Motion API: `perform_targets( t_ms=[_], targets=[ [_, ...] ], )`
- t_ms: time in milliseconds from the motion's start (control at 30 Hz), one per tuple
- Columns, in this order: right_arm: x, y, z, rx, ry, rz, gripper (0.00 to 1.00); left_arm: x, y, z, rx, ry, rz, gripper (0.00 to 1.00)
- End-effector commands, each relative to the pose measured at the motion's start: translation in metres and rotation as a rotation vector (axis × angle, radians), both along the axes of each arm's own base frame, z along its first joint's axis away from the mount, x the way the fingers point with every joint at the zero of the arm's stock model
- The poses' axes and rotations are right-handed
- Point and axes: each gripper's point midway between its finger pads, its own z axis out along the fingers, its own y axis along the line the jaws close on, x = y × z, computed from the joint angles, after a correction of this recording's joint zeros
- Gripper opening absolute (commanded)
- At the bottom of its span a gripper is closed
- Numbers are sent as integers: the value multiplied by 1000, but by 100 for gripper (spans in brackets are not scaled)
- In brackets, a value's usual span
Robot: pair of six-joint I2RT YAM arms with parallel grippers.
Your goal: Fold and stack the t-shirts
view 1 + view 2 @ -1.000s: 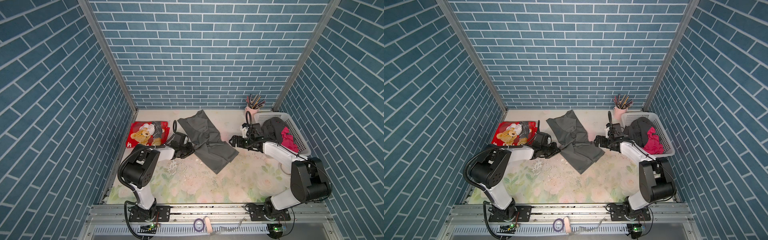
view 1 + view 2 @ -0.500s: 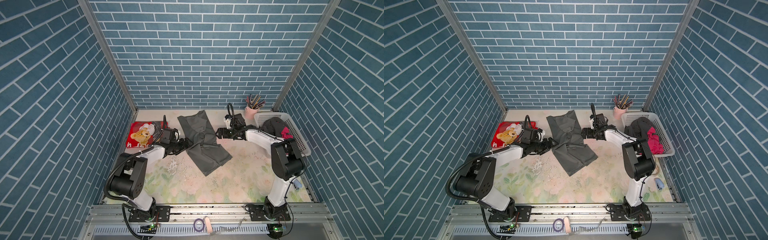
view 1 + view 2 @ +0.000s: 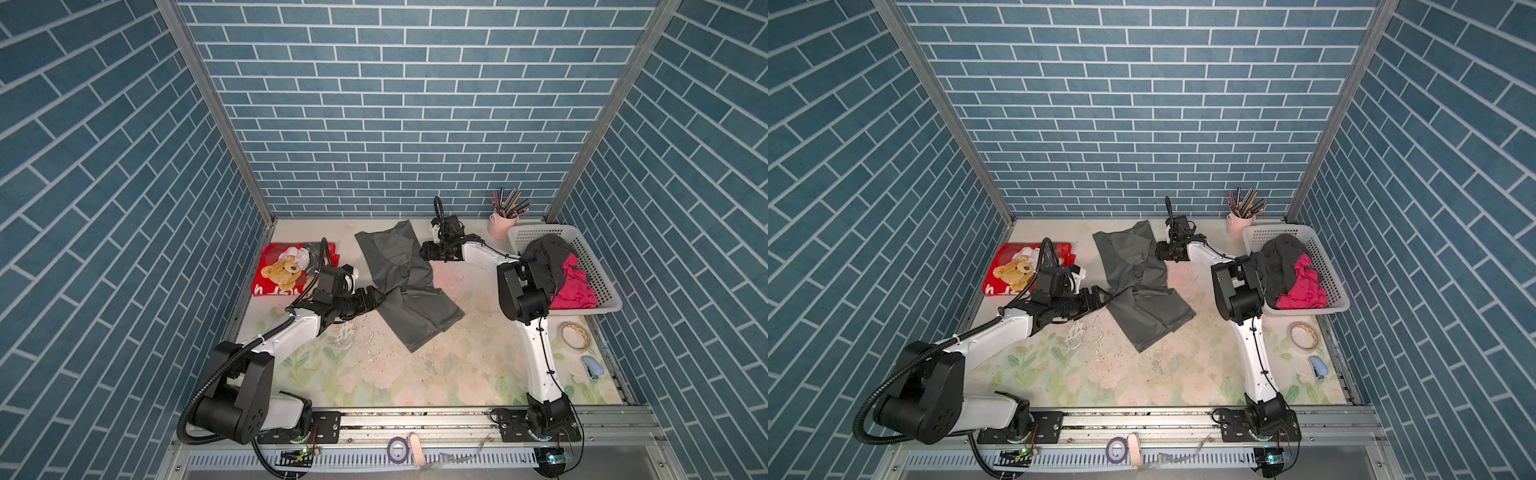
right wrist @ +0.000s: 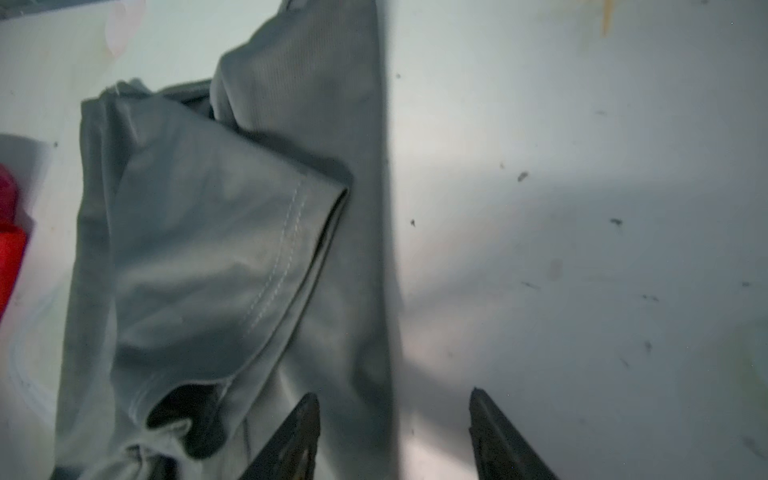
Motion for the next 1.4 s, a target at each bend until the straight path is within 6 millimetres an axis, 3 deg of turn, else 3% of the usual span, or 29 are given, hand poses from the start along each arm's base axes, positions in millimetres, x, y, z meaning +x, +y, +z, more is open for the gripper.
perform_targets(
  t_ms=[0, 300, 533, 900, 967, 1067, 1167, 1267, 1367],
  targets=[
    [-9, -2, -37, -56, 100, -42, 49, -2, -4, 7, 17, -42, -22, 87],
    [4, -15, -54, -104, 103, -136, 1, -5, -18, 7, 30, -45, -54, 87],
    [18, -32, -42, -84, 83, -181, 0, -10, -19, 3, 96, -53, -41, 87],
    [39, -117, -25, -143, 68, -331, 0, -19, -47, 0, 96, -48, -103, 87],
    [42, -125, -18, -138, 56, -318, 0, -19, -51, -3, 122, -50, -116, 87],
    [46, -123, 3, -130, 22, -267, 19, -17, -54, -6, 181, -58, -127, 87],
    [40, -121, 35, -115, -1, -237, 37, -10, -45, -7, 306, -82, -101, 87],
    [21, -123, 72, -78, -48, -231, 53, 1, -29, 5, 454, -150, -42, 87],
    [-13, -128, 92, -39, -57, -230, 72, 10, -13, 19, 575, -230, 29, 87]
  ],
)
